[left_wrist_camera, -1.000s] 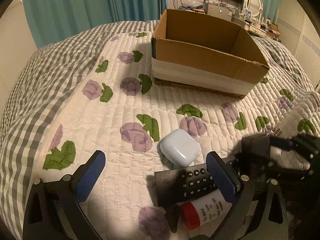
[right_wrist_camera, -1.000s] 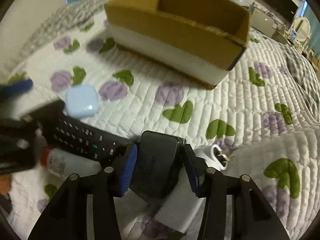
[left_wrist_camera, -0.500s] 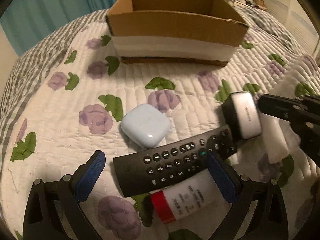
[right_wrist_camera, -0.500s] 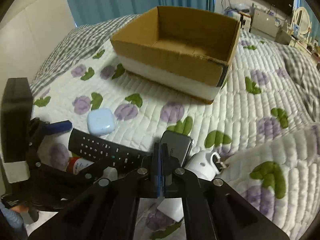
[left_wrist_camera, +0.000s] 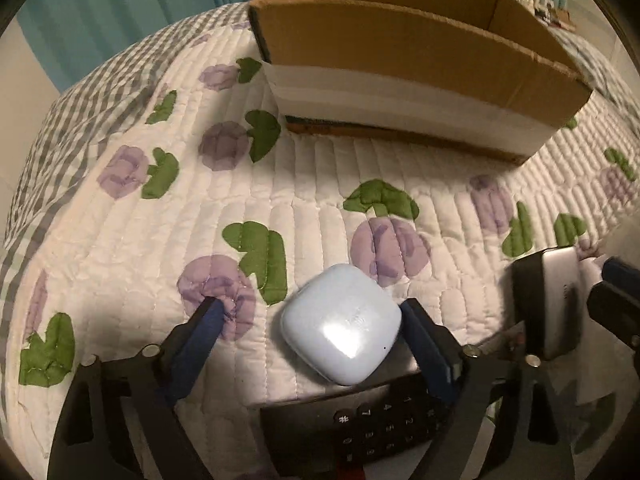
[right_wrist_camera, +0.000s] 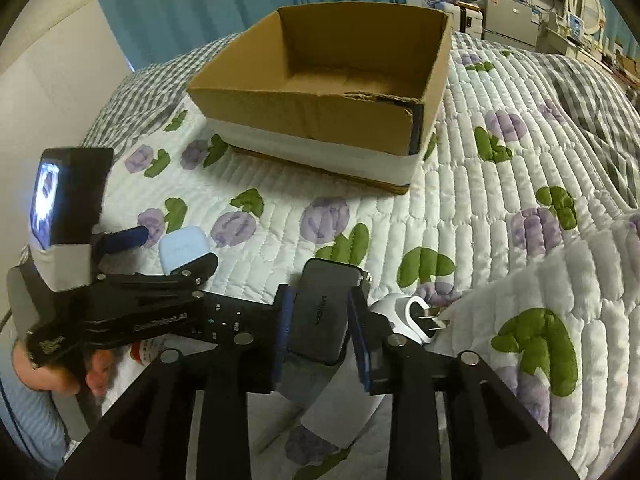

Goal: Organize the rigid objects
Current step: 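Grasp the white earbud case with left tool while right tool grasps the black UGREEN charger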

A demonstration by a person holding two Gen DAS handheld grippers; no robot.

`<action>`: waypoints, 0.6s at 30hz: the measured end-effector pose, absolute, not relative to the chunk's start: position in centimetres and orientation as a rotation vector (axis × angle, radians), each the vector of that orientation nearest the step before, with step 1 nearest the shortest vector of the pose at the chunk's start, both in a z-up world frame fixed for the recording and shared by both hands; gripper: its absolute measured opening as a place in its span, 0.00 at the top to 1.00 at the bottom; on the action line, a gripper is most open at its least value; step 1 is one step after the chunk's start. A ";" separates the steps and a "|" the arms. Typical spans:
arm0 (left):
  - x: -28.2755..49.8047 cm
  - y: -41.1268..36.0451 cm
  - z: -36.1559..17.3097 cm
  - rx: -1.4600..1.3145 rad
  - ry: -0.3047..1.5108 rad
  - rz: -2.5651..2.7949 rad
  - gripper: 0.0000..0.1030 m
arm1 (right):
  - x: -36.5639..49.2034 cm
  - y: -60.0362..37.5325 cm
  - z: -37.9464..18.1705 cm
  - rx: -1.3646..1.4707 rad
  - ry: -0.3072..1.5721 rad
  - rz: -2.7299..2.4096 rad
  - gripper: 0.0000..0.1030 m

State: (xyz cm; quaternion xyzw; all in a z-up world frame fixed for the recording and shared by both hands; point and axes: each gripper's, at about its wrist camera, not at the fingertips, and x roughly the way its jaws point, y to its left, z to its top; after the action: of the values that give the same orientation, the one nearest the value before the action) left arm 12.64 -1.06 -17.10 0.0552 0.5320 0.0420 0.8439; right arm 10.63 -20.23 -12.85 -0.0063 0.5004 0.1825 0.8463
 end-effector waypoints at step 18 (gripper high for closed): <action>10.1 -0.8 -13.1 0.050 1.014 -0.032 0.45 | 13.6 -16.2 -15.6 -0.198 1.126 0.319 0.55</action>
State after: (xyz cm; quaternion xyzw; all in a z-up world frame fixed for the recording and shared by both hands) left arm 10.14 -0.79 -13.08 0.0240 0.4854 -0.0151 0.8739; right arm 13.64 -16.24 -15.60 -0.0933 0.5306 0.1501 0.8290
